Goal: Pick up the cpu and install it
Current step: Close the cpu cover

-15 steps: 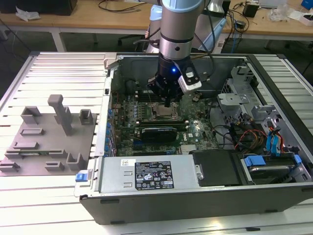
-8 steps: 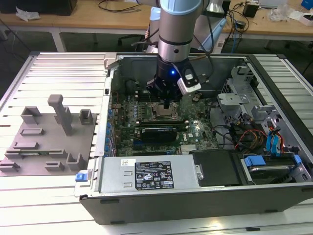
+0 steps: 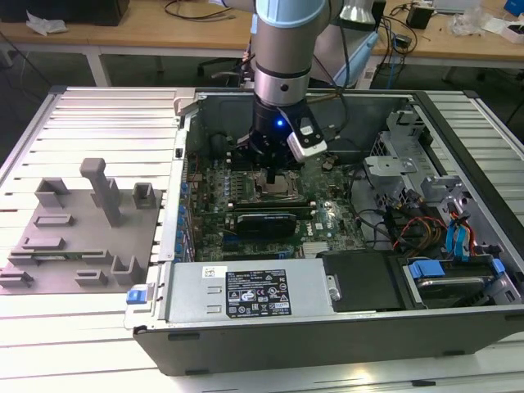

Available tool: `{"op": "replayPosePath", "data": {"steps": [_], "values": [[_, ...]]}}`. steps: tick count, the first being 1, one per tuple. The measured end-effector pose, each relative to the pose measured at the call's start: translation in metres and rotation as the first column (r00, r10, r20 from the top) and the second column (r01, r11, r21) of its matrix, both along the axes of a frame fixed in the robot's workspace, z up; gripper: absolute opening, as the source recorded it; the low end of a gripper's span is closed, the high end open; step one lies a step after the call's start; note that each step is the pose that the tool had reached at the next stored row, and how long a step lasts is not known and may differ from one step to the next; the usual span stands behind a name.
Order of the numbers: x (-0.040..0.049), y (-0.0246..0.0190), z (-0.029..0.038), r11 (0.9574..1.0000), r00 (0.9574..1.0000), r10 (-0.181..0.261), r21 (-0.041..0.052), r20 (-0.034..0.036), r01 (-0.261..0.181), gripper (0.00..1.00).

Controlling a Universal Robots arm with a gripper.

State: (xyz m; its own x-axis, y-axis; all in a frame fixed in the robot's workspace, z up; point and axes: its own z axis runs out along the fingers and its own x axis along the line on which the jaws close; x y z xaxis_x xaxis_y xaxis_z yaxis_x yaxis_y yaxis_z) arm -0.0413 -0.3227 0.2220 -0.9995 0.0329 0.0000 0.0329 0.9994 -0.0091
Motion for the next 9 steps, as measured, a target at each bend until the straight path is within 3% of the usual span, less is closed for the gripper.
{"op": "replayPosePath", "data": {"steps": [3, 9], "values": [[-0.0083, 0.0, -0.0029, 1.0, 1.0, 0.008, 0.0002, 0.0001, -0.008, 0.11], [-0.0096, 0.0, -0.0043, 0.9999, 0.9999, 0.013, 0.0, 0.0, -0.013, 0.11]]}}
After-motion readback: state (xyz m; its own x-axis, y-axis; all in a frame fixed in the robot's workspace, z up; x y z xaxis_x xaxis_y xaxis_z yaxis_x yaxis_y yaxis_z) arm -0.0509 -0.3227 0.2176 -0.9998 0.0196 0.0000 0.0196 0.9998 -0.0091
